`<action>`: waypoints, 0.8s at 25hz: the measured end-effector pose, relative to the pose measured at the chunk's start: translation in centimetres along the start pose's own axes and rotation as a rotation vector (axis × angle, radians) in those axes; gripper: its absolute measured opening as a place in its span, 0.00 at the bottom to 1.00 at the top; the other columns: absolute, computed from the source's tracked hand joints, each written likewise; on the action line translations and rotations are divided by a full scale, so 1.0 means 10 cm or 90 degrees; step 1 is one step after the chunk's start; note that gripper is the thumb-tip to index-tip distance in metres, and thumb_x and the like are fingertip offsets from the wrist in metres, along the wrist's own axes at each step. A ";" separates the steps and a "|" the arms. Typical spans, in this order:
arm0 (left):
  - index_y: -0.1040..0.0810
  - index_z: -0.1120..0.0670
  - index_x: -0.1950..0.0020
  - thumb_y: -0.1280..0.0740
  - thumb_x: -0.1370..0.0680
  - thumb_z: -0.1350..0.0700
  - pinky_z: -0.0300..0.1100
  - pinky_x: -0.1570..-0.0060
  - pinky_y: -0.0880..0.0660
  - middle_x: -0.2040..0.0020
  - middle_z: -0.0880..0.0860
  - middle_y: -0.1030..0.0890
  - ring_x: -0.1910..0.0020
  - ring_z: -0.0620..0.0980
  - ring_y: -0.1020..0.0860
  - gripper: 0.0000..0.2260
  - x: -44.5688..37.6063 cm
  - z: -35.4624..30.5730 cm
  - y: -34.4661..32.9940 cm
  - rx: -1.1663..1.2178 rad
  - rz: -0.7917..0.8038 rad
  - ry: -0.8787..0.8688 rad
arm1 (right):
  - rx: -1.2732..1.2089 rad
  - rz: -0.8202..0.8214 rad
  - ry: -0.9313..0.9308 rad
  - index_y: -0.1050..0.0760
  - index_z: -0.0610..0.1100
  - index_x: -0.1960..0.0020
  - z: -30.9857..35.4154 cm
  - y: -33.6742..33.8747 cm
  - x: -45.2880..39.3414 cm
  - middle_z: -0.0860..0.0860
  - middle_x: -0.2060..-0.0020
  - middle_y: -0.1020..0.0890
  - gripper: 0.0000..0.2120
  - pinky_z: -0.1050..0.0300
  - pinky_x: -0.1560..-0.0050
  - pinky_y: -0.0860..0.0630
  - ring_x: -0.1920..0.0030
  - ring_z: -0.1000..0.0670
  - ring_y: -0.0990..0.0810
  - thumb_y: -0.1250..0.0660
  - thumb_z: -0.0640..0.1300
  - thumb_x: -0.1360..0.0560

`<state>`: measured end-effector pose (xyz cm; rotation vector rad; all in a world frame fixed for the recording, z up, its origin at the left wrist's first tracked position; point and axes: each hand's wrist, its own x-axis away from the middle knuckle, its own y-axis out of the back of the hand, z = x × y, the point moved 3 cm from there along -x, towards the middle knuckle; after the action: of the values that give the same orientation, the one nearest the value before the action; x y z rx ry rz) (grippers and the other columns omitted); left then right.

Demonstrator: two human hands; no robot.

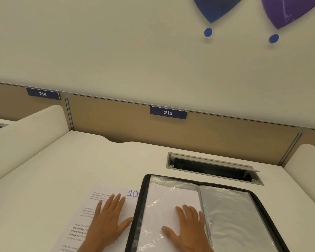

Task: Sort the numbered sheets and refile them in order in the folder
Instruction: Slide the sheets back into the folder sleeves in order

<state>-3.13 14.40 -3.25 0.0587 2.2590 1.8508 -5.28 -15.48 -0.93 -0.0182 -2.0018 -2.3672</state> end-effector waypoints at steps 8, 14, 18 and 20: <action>0.26 0.49 0.27 0.45 0.27 0.24 0.55 0.26 0.58 0.27 0.52 0.27 0.20 0.43 0.58 0.39 0.01 0.31 -0.22 -0.040 -0.041 0.055 | -0.046 0.101 0.141 0.60 0.56 0.19 0.86 -0.02 -0.43 0.50 0.19 0.59 0.52 0.54 0.32 0.79 0.20 0.47 0.64 0.57 0.83 0.34; 0.26 0.49 0.27 0.46 0.27 0.23 0.58 0.27 0.54 0.27 0.53 0.27 0.20 0.44 0.57 0.40 -0.02 0.34 -0.24 -0.040 -0.093 0.049 | 0.013 0.114 0.142 0.61 0.56 0.19 1.24 -0.15 -0.73 0.47 0.20 0.64 0.50 0.43 0.35 0.82 0.21 0.43 0.68 0.50 0.80 0.31; 0.28 0.49 0.26 0.44 0.27 0.23 0.58 0.27 0.53 0.26 0.53 0.29 0.20 0.44 0.57 0.40 -0.01 0.35 -0.27 -0.045 -0.102 0.046 | 0.035 0.119 0.097 0.61 0.54 0.18 1.30 -0.22 -0.83 0.46 0.20 0.66 0.53 0.41 0.42 0.84 0.21 0.41 0.67 0.51 0.82 0.33; 0.28 0.50 0.25 0.44 0.27 0.23 0.58 0.27 0.53 0.25 0.53 0.29 0.20 0.44 0.57 0.40 -0.01 0.36 -0.26 -0.046 -0.104 0.046 | 0.028 0.128 0.088 0.60 0.55 0.19 1.32 -0.23 -0.84 0.46 0.20 0.65 0.52 0.37 0.37 0.80 0.21 0.41 0.67 0.51 0.82 0.33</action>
<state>-2.01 17.30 -6.46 -0.2024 2.1686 1.8739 2.83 -1.90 -1.35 -0.0500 -1.8918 -2.1402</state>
